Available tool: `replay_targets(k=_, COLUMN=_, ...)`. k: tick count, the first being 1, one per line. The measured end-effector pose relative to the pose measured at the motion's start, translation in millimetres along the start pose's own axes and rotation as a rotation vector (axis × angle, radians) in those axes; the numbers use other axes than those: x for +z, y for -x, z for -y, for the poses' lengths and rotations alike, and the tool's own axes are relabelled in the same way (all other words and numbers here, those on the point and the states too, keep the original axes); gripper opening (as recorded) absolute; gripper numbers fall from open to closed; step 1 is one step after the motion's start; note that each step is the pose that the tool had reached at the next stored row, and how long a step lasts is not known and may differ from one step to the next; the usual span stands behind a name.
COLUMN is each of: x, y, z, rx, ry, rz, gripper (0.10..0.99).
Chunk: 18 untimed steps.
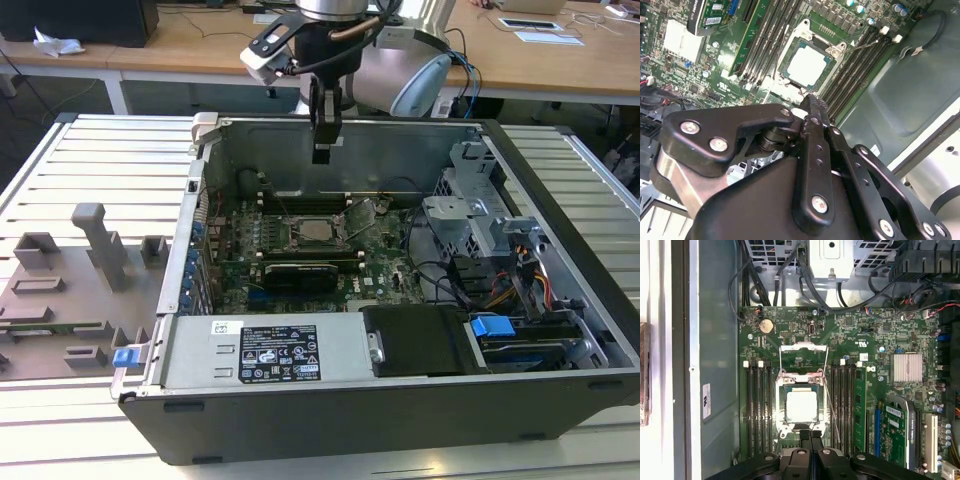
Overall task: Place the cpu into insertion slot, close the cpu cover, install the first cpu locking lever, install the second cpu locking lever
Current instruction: 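Place the cpu into insertion slot, then close the cpu cover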
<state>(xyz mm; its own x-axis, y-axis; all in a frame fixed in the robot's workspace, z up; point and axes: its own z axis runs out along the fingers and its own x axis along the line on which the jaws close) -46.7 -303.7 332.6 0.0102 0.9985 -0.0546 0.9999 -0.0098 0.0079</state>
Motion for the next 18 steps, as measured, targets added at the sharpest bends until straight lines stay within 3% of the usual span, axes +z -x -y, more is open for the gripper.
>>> replay_targets(k=9, x=-0.6, y=0.0, z=-2.4, rx=0.000, ry=0.000, rz=0.0003, gripper=0.106)
replay_targets(k=17, x=-0.2, y=-0.4, z=-40.8, rx=-0.001, ry=-0.008, rz=0.0001, gripper=0.106)
replay_targets(k=18, x=-0.2, y=-0.4, z=-42.5, rx=0.000, ry=-0.009, rz=0.0000, gripper=0.106)
